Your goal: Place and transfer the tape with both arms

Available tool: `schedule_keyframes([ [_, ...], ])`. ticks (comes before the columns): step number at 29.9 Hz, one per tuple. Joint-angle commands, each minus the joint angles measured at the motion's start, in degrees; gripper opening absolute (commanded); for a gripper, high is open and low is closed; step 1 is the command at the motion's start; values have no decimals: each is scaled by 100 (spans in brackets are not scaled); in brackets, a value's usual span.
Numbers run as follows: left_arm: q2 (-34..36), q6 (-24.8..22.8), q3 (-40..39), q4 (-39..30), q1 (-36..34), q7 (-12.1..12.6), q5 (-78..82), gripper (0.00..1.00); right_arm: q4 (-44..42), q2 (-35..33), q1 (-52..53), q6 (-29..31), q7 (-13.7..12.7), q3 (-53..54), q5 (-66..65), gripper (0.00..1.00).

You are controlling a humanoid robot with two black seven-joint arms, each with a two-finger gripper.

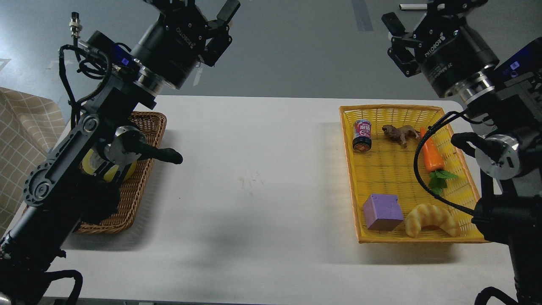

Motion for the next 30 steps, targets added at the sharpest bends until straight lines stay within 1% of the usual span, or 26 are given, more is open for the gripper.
schedule_keyframes([
  [1, -365, 2, -274, 0, 344, 150, 9, 98, 26, 123, 36, 10, 36, -166, 9, 100],
  [4, -515, -16, -406, 0, 608, 53, 17, 98, 0, 264, 36, 10, 36, -228, -9, 100],
  [9, -419, -60, -477, -35, 872, 35, 26, 98, 8, 264, -69, 10, 36, -368, -79, 100],
  [15, -383, -323, -495, -61, 899, 35, 35, 98, -97, 264, 1, 10, 36, -395, -105, 100],
  [20, -427, -315, -477, -70, 916, 35, 35, 98, -44, 264, -174, -16, 36, -395, -676, 100],
  [30, -419, -271, -433, -96, 960, 26, 88, 98, -44, 264, -210, -16, 28, -386, -686, 100],
])
